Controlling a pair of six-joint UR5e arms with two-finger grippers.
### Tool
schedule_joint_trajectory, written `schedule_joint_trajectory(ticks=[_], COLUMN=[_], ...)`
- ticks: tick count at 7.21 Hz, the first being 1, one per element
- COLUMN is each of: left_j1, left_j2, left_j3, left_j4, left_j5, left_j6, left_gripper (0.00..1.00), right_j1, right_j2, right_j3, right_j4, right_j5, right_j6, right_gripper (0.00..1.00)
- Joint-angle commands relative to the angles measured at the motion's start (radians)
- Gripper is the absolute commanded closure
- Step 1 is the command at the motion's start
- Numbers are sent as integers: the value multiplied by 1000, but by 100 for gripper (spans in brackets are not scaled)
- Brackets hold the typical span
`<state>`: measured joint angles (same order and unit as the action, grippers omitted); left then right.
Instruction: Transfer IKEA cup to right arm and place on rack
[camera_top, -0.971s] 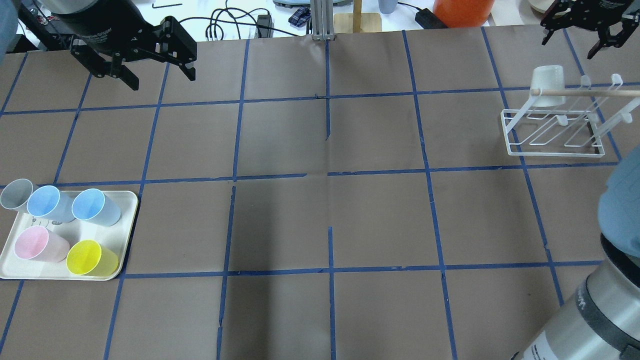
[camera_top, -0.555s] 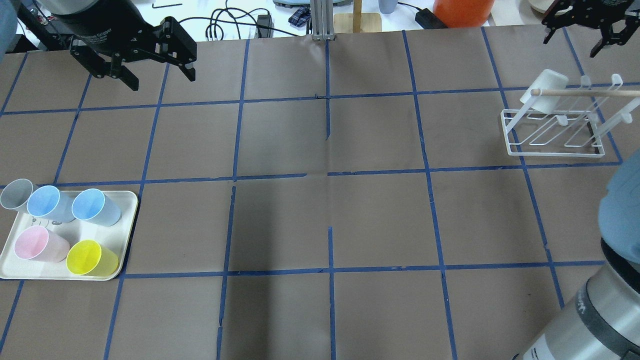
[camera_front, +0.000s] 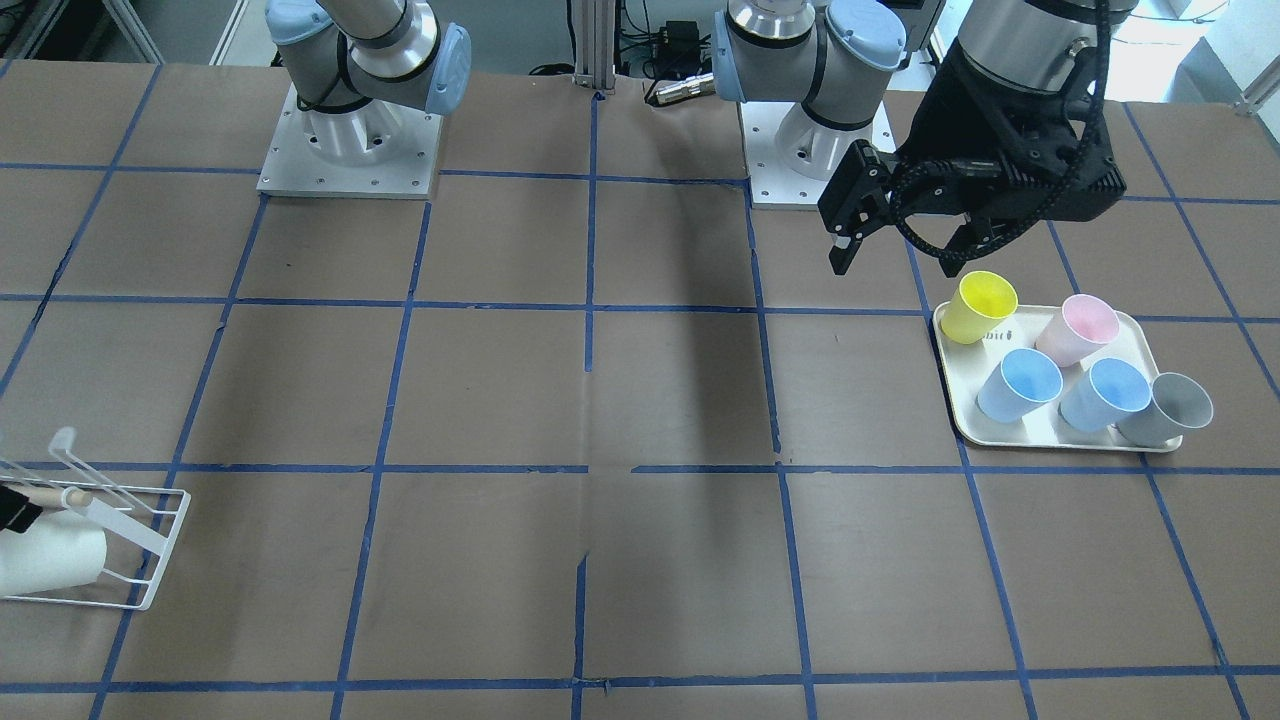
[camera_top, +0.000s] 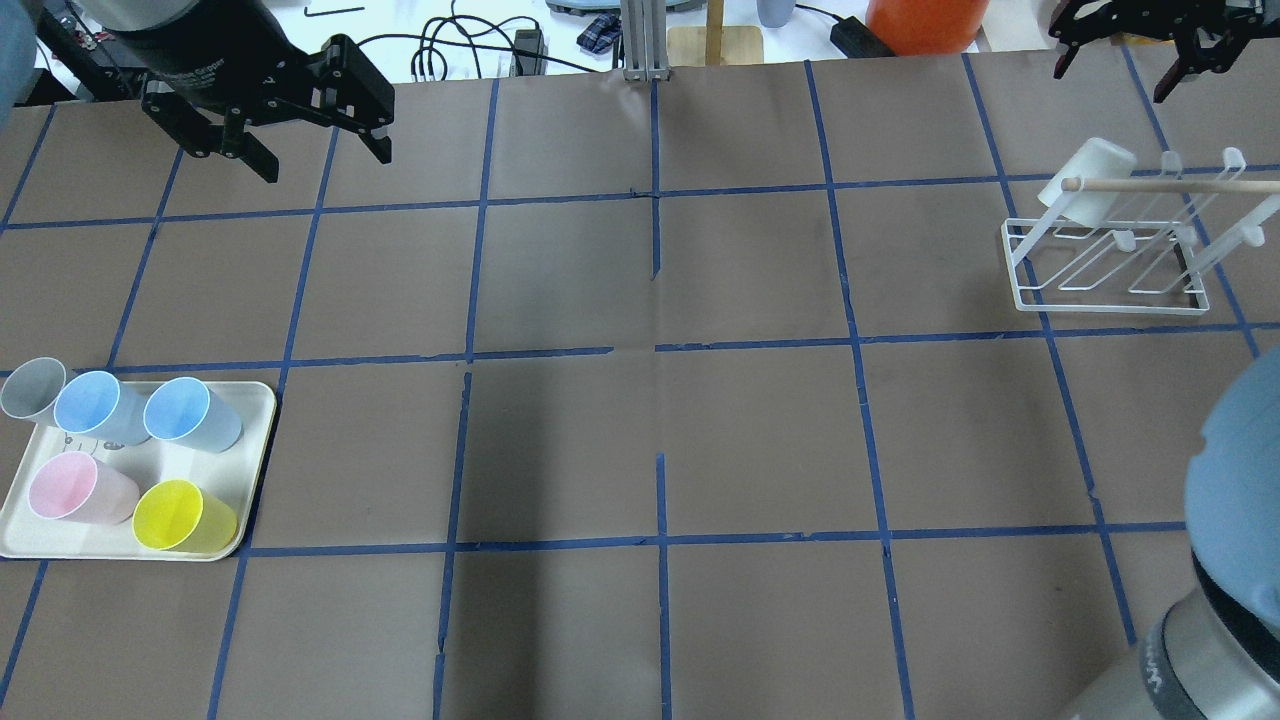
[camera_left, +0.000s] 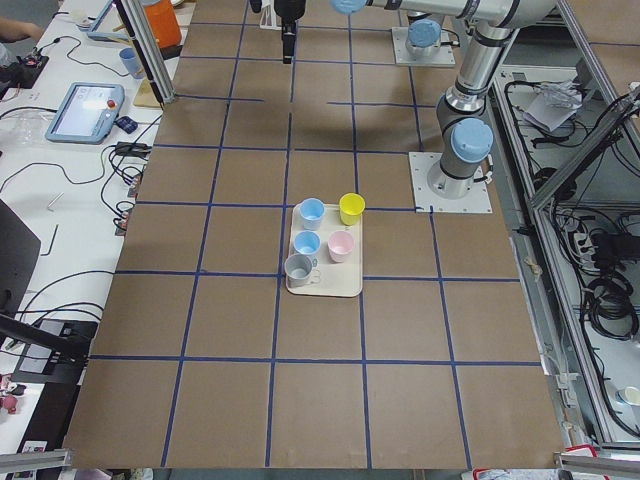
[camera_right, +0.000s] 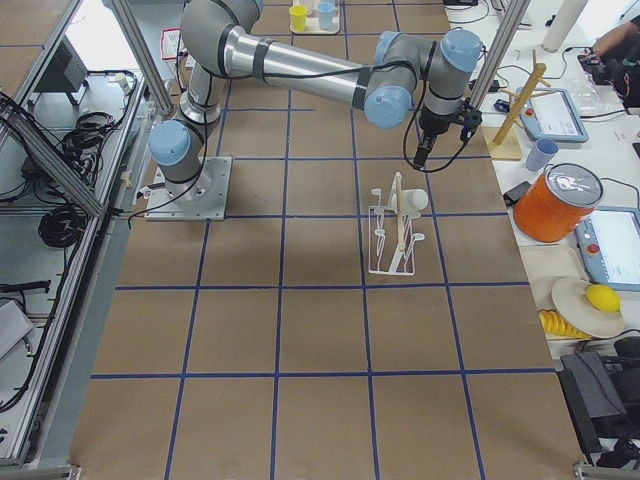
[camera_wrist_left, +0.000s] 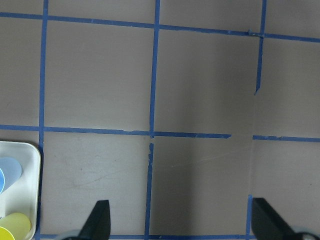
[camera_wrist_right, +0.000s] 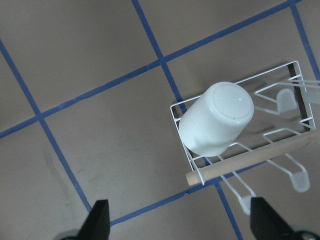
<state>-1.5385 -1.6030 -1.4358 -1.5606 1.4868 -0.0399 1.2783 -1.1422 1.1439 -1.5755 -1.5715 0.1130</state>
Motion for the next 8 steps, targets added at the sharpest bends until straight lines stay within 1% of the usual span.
schedule_joint_trajectory(ticks=[1,5,7,8], left_j1=[0,0,0,0], left_j2=[-11,-12,-11,-11], left_j3=[11,12,12,11], left_j4=[-4,-6,-4,-4], left_j5=[6,23,21,21], left_j6=[1,6,6,6], left_gripper=[0,0,0,0], right_j1=[13,111,168,173], right_j2=[-36,-146,-204,-237], right_j3=[2,16,19,42], right_j4=[67,166,259,291], right_j5=[5,10,7,8], right_j6=[2,14,30,28], right_gripper=[0,0,0,0])
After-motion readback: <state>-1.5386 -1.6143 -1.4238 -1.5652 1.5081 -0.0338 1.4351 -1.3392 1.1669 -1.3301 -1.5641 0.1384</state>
